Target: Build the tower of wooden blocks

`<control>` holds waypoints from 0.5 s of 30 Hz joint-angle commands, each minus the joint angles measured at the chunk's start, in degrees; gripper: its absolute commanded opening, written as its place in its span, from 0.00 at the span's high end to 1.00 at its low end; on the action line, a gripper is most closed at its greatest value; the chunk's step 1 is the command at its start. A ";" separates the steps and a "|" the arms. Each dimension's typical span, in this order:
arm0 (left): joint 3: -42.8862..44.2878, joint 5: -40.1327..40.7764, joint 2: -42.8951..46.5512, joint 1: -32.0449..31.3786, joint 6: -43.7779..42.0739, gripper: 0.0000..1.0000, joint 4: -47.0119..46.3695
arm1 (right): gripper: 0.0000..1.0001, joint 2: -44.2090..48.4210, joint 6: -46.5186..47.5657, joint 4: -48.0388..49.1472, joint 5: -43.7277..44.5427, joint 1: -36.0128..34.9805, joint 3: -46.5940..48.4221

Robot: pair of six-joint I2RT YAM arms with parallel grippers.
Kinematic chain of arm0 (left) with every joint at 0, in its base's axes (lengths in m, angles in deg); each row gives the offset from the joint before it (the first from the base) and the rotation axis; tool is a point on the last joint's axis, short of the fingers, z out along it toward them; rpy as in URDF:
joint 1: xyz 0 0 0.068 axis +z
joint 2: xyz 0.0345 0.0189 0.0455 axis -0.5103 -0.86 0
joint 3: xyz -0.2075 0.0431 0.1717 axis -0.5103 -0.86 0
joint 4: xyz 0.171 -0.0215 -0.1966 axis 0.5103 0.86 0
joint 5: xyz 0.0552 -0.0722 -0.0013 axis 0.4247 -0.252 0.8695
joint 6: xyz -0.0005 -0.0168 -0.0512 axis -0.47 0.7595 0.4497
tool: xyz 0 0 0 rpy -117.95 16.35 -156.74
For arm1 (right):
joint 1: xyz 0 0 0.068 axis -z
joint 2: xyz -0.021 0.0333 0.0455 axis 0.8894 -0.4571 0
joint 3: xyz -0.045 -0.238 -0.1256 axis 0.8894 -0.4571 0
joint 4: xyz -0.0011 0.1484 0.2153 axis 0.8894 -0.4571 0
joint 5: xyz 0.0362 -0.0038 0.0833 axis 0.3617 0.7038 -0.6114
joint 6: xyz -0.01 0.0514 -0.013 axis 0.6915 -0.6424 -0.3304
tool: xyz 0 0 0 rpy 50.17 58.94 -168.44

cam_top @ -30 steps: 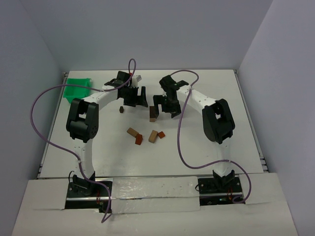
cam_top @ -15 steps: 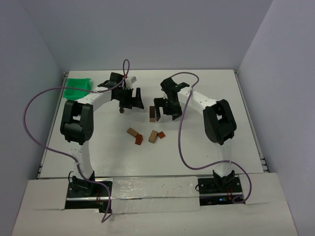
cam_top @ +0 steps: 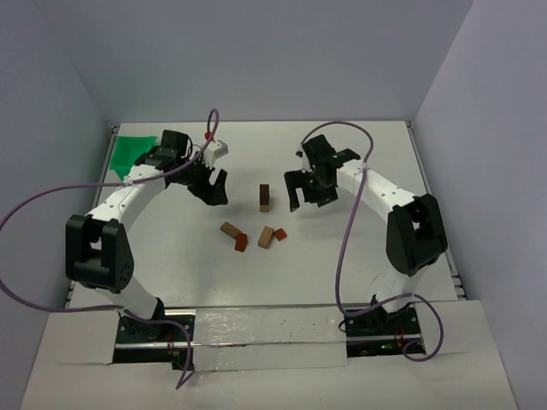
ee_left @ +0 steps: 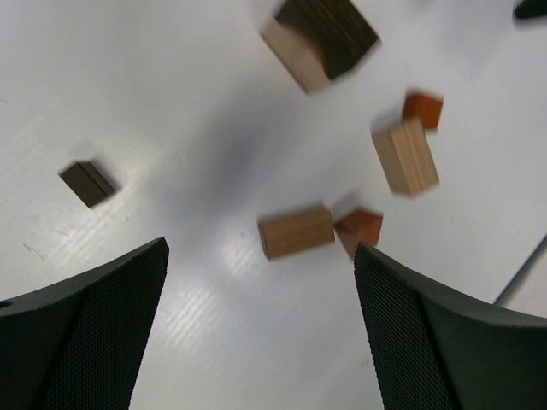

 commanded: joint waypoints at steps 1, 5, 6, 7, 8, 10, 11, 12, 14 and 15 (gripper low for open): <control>-3.38 -5.05 5.05 0.20 -17.74 0.07 9.72 | 0.00 4.62 2.95 1.79 0.37 0.89 -2.36; -3.84 -7.30 8.12 -1.23 -25.63 0.12 14.01 | 0.00 6.86 3.42 1.63 -0.28 1.99 -4.80; -3.76 -6.89 8.50 -2.18 -25.90 0.12 13.94 | 0.00 7.23 3.35 1.54 -0.30 2.18 -5.17; -4.00 -5.28 9.15 -4.02 -24.85 0.12 12.68 | 0.00 7.76 3.34 1.59 -0.11 2.64 -5.70; -4.52 -2.46 9.46 -6.11 -22.64 0.13 10.63 | 0.00 8.15 3.18 1.58 0.09 3.04 -6.06; -5.24 4.13 9.19 -12.18 -14.43 0.18 5.62 | 0.00 8.80 2.75 1.45 0.70 3.74 -6.49; -5.25 7.06 8.52 -12.63 -13.79 0.19 5.32 | 0.00 8.84 2.57 1.44 1.22 4.09 -6.59; -5.11 11.65 7.44 -15.77 -8.51 0.31 3.92 | 0.00 8.98 2.22 1.11 1.75 4.93 -6.74; -5.86 15.44 6.79 -17.46 -0.36 0.37 2.09 | 0.00 9.11 1.51 1.00 2.07 6.16 -6.84; -6.76 17.22 7.04 -18.69 3.55 0.37 0.77 | 0.00 9.24 1.19 0.87 1.94 7.05 -7.09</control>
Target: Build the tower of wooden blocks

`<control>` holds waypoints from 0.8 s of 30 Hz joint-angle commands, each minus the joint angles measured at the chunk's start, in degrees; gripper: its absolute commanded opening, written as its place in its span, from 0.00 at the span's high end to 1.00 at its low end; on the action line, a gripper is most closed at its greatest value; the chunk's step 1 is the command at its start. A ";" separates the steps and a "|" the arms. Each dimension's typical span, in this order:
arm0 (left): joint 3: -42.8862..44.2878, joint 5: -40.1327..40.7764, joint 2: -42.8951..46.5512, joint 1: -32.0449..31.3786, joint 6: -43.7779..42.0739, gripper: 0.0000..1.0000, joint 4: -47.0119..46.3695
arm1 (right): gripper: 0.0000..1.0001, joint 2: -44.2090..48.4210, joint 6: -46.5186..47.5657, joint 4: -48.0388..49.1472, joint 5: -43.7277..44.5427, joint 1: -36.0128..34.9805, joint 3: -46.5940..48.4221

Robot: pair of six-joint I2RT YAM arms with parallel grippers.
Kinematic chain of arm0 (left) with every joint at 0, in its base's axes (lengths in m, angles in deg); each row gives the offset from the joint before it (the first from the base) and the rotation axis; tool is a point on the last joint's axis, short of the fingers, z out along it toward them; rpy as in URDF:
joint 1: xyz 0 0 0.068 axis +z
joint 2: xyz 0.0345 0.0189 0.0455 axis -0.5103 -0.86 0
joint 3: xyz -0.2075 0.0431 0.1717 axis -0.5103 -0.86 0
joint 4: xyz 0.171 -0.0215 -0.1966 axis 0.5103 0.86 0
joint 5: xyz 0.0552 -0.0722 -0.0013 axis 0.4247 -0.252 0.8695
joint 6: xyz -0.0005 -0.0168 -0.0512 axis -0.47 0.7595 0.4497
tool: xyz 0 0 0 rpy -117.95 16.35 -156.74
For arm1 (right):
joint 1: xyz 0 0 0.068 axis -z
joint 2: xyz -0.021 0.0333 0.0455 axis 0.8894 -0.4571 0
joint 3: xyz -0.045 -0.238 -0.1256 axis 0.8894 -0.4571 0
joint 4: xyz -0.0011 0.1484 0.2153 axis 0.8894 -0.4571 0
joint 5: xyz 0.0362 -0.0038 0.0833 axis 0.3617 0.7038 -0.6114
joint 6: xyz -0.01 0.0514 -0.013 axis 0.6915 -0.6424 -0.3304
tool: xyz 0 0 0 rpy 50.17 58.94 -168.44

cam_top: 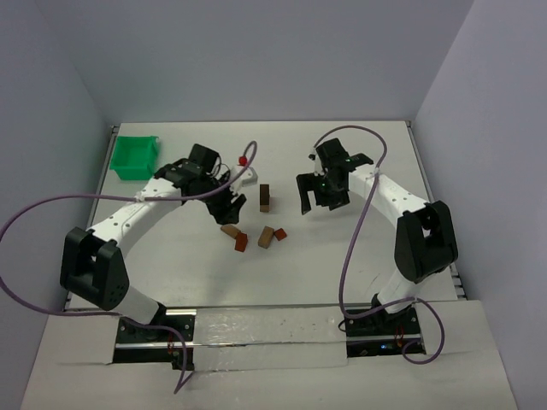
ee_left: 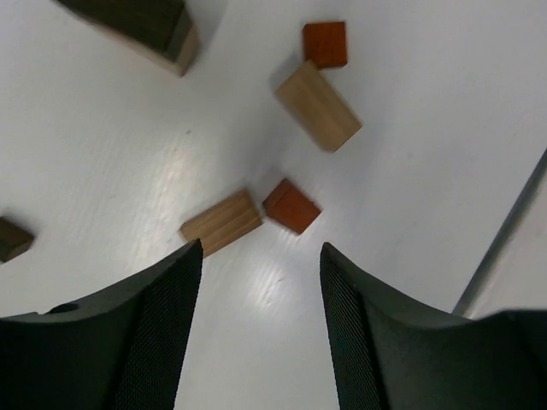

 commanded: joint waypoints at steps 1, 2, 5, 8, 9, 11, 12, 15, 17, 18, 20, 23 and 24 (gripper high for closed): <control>-2.60 12.23 0.01 -5.10 18.81 0.37 -7.27 | 0.00 3.68 -1.25 0.08 1.26 3.47 -0.92; -3.33 13.73 0.07 -6.66 21.06 0.37 -7.52 | 0.00 3.98 -1.37 0.02 1.14 4.37 -1.27; -4.20 18.78 -0.27 -11.11 28.97 0.37 -8.55 | 0.00 4.99 -1.39 -0.17 0.74 6.55 -2.41; -3.52 24.73 -2.09 -14.77 35.68 0.42 -9.18 | 0.00 6.03 -1.26 -0.53 0.61 7.67 -3.81; -3.42 27.88 -2.67 -16.04 37.47 0.43 -10.31 | 0.00 6.41 -1.19 -0.64 0.53 7.91 -4.40; -3.15 31.94 -3.59 -17.40 39.73 0.43 -12.20 | 0.00 7.06 -1.07 -0.82 0.36 8.02 -5.28; -2.81 32.15 -4.19 -17.67 41.00 0.42 -12.35 | 0.00 7.37 -1.09 -0.92 0.33 8.02 -5.55; -1.42 31.98 -7.42 -18.34 42.74 0.40 -12.30 | 0.00 8.14 -1.13 -1.05 0.47 8.11 -5.81; -0.08 31.84 -9.40 -18.41 43.11 0.40 -12.22 | 0.00 8.68 -1.13 -0.96 0.68 8.16 -5.90; 0.82 31.81 -10.59 -18.58 43.27 0.40 -12.09 | 0.00 8.97 -1.21 -0.84 0.72 8.24 -5.98; 2.54 32.64 -13.06 -19.04 43.60 0.40 -11.82 | 0.00 9.64 -1.37 -0.63 0.91 8.22 -6.28; 4.59 33.08 -15.20 -19.86 43.81 0.40 -11.69 | 0.00 10.30 -1.48 -0.48 1.04 8.33 -6.34; 5.07 32.95 -15.69 -20.01 43.96 0.39 -11.73 | 0.00 10.41 -1.46 -0.43 1.04 8.31 -6.32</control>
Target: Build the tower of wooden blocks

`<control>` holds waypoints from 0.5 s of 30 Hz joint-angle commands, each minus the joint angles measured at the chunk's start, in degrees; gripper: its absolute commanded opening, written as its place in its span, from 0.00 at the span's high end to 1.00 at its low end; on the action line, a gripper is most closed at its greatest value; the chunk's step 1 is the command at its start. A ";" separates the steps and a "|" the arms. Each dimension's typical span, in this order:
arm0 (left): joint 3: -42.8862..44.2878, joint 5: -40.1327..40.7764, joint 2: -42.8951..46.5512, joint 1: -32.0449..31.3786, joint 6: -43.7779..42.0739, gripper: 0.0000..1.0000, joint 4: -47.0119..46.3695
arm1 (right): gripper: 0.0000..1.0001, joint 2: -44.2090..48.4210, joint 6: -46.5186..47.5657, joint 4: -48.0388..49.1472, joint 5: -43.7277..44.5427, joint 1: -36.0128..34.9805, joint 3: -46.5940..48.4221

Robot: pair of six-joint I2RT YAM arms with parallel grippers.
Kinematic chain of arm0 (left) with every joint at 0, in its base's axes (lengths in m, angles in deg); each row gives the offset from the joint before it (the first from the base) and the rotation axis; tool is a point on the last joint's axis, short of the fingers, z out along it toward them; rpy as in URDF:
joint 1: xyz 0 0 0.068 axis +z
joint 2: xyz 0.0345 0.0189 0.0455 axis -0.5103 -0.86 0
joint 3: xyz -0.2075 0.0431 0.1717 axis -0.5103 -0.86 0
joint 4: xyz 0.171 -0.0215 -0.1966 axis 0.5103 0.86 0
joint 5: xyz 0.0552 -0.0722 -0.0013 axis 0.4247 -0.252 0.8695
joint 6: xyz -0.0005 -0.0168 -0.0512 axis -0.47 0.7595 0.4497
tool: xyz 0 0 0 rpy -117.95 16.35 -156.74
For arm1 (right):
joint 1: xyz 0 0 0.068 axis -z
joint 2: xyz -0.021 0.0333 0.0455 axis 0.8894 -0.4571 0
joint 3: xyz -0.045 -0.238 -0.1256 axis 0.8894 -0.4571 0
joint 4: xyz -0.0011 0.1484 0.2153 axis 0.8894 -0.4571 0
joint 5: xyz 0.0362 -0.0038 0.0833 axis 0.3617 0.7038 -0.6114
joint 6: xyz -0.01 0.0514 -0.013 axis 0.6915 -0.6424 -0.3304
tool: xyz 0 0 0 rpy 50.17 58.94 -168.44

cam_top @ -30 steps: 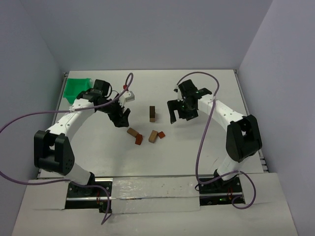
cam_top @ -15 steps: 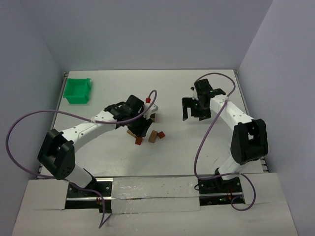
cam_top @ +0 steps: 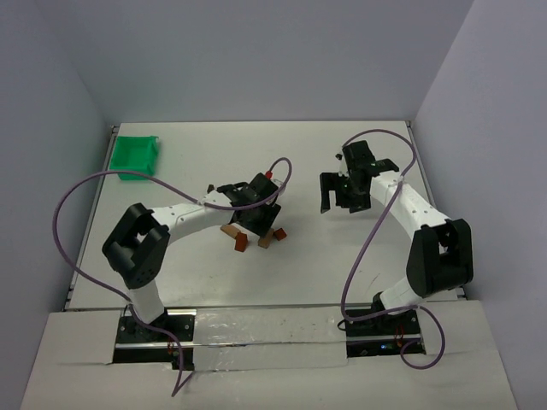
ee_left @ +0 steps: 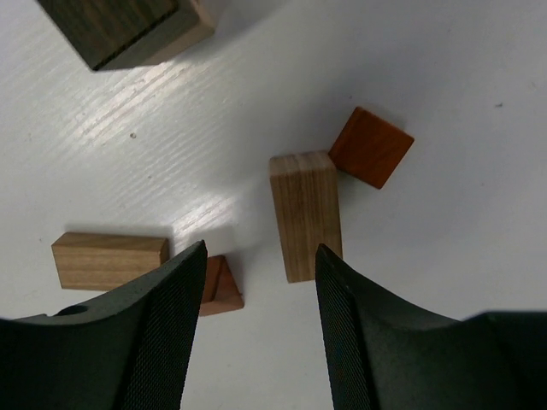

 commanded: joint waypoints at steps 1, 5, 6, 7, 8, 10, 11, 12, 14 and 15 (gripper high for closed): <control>4.97 1.53 -2.54 -1.53 2.36 0.39 -2.02 | 0.00 2.95 -0.46 0.50 0.49 0.38 -0.32; 5.87 0.61 -4.33 -1.92 2.62 0.39 -2.08 | 0.00 3.30 -0.51 0.42 0.77 0.49 -0.21; 5.86 0.37 -4.49 -2.00 2.78 0.39 -2.16 | 0.00 3.38 -0.44 0.50 0.85 0.49 -0.29; 5.68 0.24 -4.68 -2.09 2.87 0.39 -2.20 | 0.00 3.42 -0.58 0.54 0.94 0.54 -0.34; 5.51 0.08 -4.86 -2.17 2.96 0.39 -2.25 | 0.00 3.46 -0.70 0.57 1.03 0.58 -0.37; 5.42 -0.26 -5.22 -2.18 3.06 0.40 -2.33 | 0.00 3.46 -0.62 0.50 1.12 0.67 -0.29; 5.37 -0.54 -5.62 -2.29 3.29 0.40 -2.27 | 0.00 3.46 -0.67 0.50 1.29 0.67 -0.29; 5.31 -0.78 -5.97 -2.35 3.43 0.41 -2.25 | 0.00 3.50 -0.73 0.53 1.44 0.70 -0.29; 5.05 -1.01 -6.52 -2.48 3.69 0.43 -2.25 | 0.00 3.62 -0.72 0.58 1.62 0.75 -0.36; 4.80 -1.08 -6.60 -2.52 3.74 0.45 -2.34 | 0.00 3.68 -0.75 0.63 1.68 0.85 -0.43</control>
